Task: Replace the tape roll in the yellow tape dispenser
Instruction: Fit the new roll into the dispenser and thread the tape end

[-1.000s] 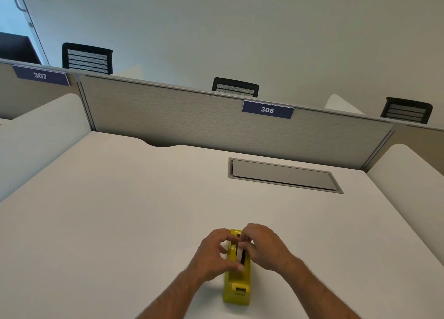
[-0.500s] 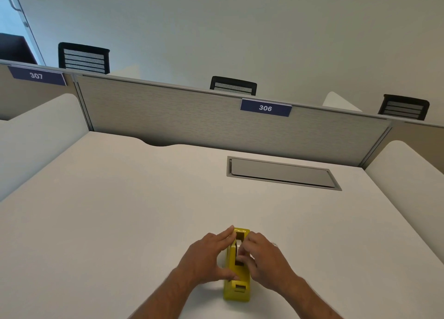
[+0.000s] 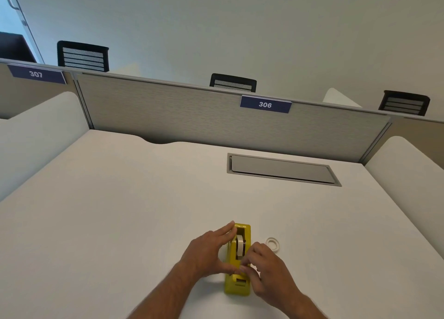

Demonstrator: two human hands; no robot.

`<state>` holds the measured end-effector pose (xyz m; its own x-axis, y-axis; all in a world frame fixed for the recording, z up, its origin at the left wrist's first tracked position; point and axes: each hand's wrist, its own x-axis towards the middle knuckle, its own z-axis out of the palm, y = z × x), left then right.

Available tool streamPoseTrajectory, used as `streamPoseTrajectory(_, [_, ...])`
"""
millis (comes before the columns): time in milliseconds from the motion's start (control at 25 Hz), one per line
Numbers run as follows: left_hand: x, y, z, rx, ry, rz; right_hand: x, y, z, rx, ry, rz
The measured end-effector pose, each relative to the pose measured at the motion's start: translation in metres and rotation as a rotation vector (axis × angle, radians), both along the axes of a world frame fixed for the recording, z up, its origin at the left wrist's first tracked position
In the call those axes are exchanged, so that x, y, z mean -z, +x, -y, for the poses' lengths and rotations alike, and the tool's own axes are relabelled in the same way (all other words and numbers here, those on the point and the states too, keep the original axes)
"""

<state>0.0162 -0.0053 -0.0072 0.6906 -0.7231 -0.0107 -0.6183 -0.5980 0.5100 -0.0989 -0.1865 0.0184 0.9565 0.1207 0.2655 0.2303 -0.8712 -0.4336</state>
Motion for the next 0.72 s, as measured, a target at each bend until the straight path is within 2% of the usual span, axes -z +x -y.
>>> streamPoseTrajectory(320, [0.006,0.002,0.002,0.002,0.022,-0.012,0.004,-0.018,-0.003,-0.011,0.045,0.035])
streamPoseTrajectory(720, [0.009,0.004,0.002,0.003,0.0,-0.031,0.011,-0.026,-0.002,-0.045,-0.005,0.094])
